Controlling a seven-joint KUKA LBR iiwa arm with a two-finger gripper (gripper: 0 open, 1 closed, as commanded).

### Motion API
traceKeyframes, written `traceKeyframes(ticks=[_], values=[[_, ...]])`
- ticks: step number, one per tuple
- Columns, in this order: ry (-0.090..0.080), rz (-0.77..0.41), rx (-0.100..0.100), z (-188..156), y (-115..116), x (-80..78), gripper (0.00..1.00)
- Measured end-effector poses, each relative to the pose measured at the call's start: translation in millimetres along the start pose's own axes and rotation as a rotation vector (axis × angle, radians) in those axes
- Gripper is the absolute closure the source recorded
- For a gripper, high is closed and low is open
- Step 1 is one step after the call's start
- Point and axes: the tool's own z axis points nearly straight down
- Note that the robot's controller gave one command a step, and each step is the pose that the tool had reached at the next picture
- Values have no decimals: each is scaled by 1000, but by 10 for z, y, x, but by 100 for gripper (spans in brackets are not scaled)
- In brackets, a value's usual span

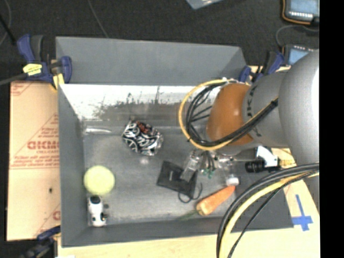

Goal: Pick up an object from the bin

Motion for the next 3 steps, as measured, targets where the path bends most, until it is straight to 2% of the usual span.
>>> traceKeyframes(ticks=[1,3], values=[[6,0,2,-205,-8,16,100],[-1,-2,-1,-609,1,-9,100]])
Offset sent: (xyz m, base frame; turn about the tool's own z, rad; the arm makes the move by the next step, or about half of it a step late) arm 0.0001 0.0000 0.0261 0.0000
